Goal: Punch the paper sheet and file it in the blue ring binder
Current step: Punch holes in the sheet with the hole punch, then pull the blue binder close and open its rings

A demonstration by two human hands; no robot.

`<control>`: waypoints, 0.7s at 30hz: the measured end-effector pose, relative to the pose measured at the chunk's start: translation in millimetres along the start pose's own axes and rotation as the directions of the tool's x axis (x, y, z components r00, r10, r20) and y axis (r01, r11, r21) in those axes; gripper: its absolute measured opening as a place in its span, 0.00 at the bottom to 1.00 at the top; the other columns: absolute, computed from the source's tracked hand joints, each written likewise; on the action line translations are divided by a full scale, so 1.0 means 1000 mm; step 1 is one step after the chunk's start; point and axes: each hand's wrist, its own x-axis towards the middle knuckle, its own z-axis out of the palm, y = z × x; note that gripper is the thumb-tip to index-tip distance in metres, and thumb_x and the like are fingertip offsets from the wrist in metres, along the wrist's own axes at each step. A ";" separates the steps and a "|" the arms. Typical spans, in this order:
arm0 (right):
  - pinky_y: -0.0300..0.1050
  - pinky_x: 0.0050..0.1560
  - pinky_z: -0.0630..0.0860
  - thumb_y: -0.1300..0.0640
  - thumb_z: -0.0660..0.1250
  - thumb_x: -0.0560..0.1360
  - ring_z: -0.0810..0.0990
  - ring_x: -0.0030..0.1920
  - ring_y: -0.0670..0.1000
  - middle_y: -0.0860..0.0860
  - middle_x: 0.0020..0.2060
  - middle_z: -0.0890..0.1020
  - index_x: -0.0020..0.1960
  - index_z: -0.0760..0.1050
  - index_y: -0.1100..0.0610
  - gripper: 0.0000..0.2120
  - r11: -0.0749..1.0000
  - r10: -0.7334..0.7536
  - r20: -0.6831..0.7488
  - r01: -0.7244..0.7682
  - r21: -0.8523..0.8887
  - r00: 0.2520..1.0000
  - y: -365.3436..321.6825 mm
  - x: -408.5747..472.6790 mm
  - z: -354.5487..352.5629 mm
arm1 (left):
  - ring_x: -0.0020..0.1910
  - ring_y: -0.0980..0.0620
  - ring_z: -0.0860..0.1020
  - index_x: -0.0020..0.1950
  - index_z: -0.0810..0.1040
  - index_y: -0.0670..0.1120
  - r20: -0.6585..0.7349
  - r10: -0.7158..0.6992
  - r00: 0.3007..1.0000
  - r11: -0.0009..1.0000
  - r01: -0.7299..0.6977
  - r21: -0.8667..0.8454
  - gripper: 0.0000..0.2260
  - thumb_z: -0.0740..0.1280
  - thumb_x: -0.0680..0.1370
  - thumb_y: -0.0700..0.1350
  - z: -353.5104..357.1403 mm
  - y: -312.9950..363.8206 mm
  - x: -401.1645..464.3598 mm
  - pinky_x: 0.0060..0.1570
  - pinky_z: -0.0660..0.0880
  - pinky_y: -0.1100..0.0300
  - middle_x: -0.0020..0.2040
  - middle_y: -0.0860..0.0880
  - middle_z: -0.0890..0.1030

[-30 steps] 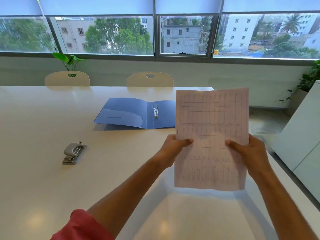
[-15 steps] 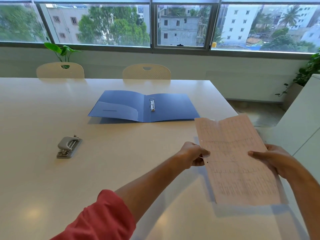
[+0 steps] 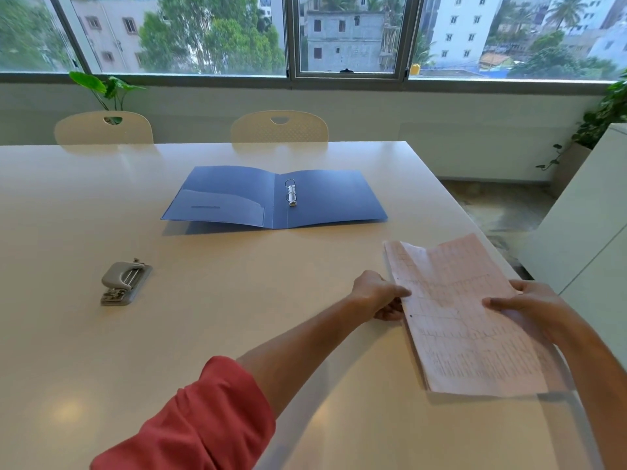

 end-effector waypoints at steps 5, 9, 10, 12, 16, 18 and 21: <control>0.54 0.48 0.80 0.47 0.79 0.60 0.84 0.41 0.58 0.56 0.41 0.85 0.56 0.80 0.59 0.29 0.984 -0.009 -0.117 -0.012 -0.176 0.993 0.003 0.006 -0.003 | 0.26 0.49 0.80 0.48 0.80 0.33 -0.085 0.003 0.996 1.000 -0.006 -0.029 0.21 0.69 0.76 0.53 -0.021 -0.003 0.003 0.29 0.80 0.59 0.37 0.39 0.82; 0.59 0.58 0.76 0.34 0.75 0.60 0.80 0.53 0.60 0.58 0.57 0.81 0.68 0.71 0.54 0.43 0.931 -0.071 -0.183 -0.001 -0.365 0.980 0.001 0.017 -0.001 | 0.26 0.49 0.79 0.48 0.80 0.34 -0.149 0.011 0.989 0.997 -0.022 -0.069 0.21 0.67 0.77 0.54 -0.049 -0.005 0.006 0.29 0.79 0.59 0.36 0.41 0.82; 0.59 0.57 0.75 0.35 0.74 0.62 0.80 0.54 0.60 0.58 0.58 0.81 0.70 0.69 0.54 0.43 0.906 -0.108 -0.187 0.019 -0.422 0.976 -0.005 0.014 0.003 | 0.26 0.49 0.79 0.48 0.80 0.34 -0.162 0.021 0.987 0.996 -0.034 -0.079 0.20 0.67 0.77 0.53 -0.057 -0.006 0.007 0.29 0.79 0.59 0.37 0.41 0.82; 0.57 0.56 0.74 0.36 0.73 0.65 0.79 0.55 0.61 0.58 0.60 0.80 0.71 0.67 0.56 0.41 0.848 -0.192 -0.192 0.065 -0.525 0.963 -0.014 0.013 0.010 | 0.26 0.49 0.79 0.46 0.80 0.36 -0.191 0.046 0.980 0.993 -0.065 -0.097 0.18 0.66 0.78 0.52 -0.072 -0.006 0.009 0.30 0.79 0.59 0.37 0.41 0.82; 0.63 0.58 0.73 0.38 0.72 0.67 0.78 0.59 0.63 0.58 0.63 0.78 0.72 0.66 0.57 0.40 0.740 -0.353 -0.219 0.129 -0.661 0.910 -0.032 0.023 0.027 | 0.28 0.48 0.78 0.41 0.79 0.40 -0.258 0.112 0.960 0.982 -0.146 -0.117 0.15 0.66 0.78 0.51 -0.100 -0.007 0.013 0.32 0.78 0.59 0.36 0.44 0.82; 0.64 0.57 0.73 0.37 0.70 0.68 0.78 0.58 0.63 0.58 0.62 0.79 0.70 0.67 0.57 0.38 0.722 -0.426 -0.227 0.178 -0.669 0.876 -0.042 0.027 0.038 | 0.29 0.49 0.79 0.40 0.79 0.41 -0.294 0.144 0.945 0.979 -0.179 -0.096 0.13 0.66 0.78 0.49 -0.115 -0.006 0.014 0.30 0.77 0.60 0.36 0.44 0.82; 0.61 0.58 0.74 0.38 0.69 0.71 0.79 0.58 0.63 0.59 0.61 0.80 0.69 0.68 0.58 0.35 0.725 -0.481 -0.204 0.257 -0.639 0.853 -0.055 0.039 0.057 | 0.30 0.49 0.79 0.39 0.79 0.41 -0.380 0.168 0.909 0.975 -0.209 -0.069 0.12 0.66 0.78 0.47 -0.143 -0.007 0.017 0.34 0.77 0.59 0.37 0.45 0.82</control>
